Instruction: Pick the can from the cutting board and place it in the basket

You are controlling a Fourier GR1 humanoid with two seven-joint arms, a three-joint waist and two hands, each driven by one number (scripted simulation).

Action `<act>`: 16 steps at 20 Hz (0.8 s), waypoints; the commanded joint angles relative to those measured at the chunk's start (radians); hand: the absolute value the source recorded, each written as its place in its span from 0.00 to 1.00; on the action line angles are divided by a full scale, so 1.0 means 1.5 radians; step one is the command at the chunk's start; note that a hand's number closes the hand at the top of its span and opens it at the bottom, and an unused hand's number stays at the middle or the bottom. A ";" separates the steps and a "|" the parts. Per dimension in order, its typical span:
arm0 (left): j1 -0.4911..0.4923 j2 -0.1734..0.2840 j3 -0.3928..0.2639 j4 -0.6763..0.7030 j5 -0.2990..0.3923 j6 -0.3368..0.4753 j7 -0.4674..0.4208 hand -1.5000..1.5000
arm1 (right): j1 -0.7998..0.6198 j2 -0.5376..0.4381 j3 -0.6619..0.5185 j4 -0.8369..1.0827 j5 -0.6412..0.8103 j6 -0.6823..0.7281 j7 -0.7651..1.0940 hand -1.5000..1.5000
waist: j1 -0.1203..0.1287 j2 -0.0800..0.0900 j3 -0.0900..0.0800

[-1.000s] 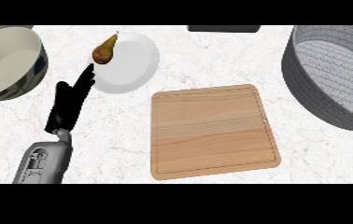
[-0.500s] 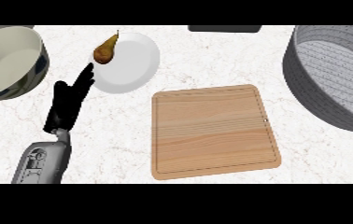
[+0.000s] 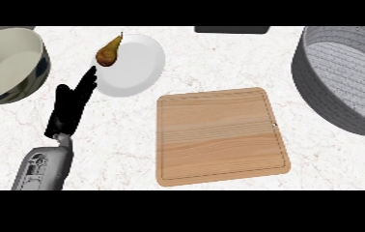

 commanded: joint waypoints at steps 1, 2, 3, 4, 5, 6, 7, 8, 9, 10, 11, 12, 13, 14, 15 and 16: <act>0.004 -0.016 -0.014 -0.041 -0.007 0.014 0.031 0.50 | -0.023 0.039 0.004 0.105 0.018 -0.023 -0.045 1.00 | 0.005 0.000 0.000; -0.003 0.007 0.010 0.001 0.006 -0.003 -0.004 0.50 | -0.025 0.029 0.007 0.120 0.019 0.008 -0.050 1.00 | 0.000 0.000 0.000; 0.012 0.000 -0.001 -0.012 0.005 -0.007 0.004 0.50 | -0.027 0.017 -0.005 0.145 0.014 0.024 -0.040 1.00 | 0.000 -0.001 0.000; 0.016 -0.015 -0.014 -0.039 -0.010 0.013 0.023 0.50 | -0.031 0.045 -0.019 0.145 -0.002 0.024 0.001 1.00 | -0.001 -0.003 0.000; 0.007 -0.023 -0.024 -0.011 -0.026 0.024 0.005 0.50 | -0.033 0.028 -0.028 0.192 -0.003 0.028 -0.032 0.00 | 0.002 0.002 0.000; 0.000 -0.002 -0.005 -0.012 -0.005 0.003 0.002 0.50 | -0.032 0.049 -0.031 0.203 -0.003 0.008 -0.039 0.00 | 0.001 0.001 0.000; 0.027 -0.011 -0.009 0.013 -0.010 0.005 -0.037 0.50 | -0.021 0.050 -0.039 0.215 -0.011 0.010 -0.065 0.00 | -0.001 0.002 0.000; 0.038 -0.005 -0.009 -0.047 0.004 -0.008 0.007 0.50 | -0.076 0.055 -0.036 0.224 -0.004 0.029 -0.026 0.00 | 0.006 -0.001 0.000; 0.010 -0.012 -0.005 -0.010 -0.008 0.013 -0.004 0.50 | -0.074 0.053 -0.041 0.238 -0.007 0.033 -0.048 0.00 | 0.000 0.000 0.000; -0.008 -0.011 -0.011 -0.014 -0.008 0.006 0.020 0.50 | -0.070 0.056 -0.052 0.252 -0.008 -0.001 -0.067 0.00 | 0.000 0.001 0.000; -0.007 -0.022 -0.018 -0.024 -0.019 0.024 0.030 0.50 | -0.071 0.055 -0.059 0.268 -0.009 -0.013 -0.073 0.00 | 0.002 0.001 0.001; -0.028 -0.001 0.012 0.043 0.004 -0.001 -0.017 0.50 | -0.068 0.043 -0.071 0.267 -0.022 -0.004 -0.097 0.00 | -0.005 0.002 0.000; -0.017 -0.005 -0.003 0.010 -0.004 0.000 0.004 0.50 | -0.075 0.057 -0.092 0.279 -0.038 -0.025 -0.087 0.00 | 0.000 0.002 0.001; -0.004 -0.003 -0.006 -0.028 -0.016 0.015 0.025 0.50 | -0.069 0.048 -0.104 0.278 -0.049 -0.021 -0.099 0.00 | -0.001 -0.001 0.001; -0.026 0.002 0.007 0.014 -0.005 0.006 0.003 0.50 | -0.080 0.063 -0.118 0.290 -0.061 -0.033 -0.083 0.00 | -0.002 0.001 0.001; -0.020 0.016 0.017 0.004 0.006 -0.006 0.005 0.50 | -0.077 0.053 -0.138 0.298 -0.077 -0.045 -0.098 0.00 | 0.000 0.002 0.001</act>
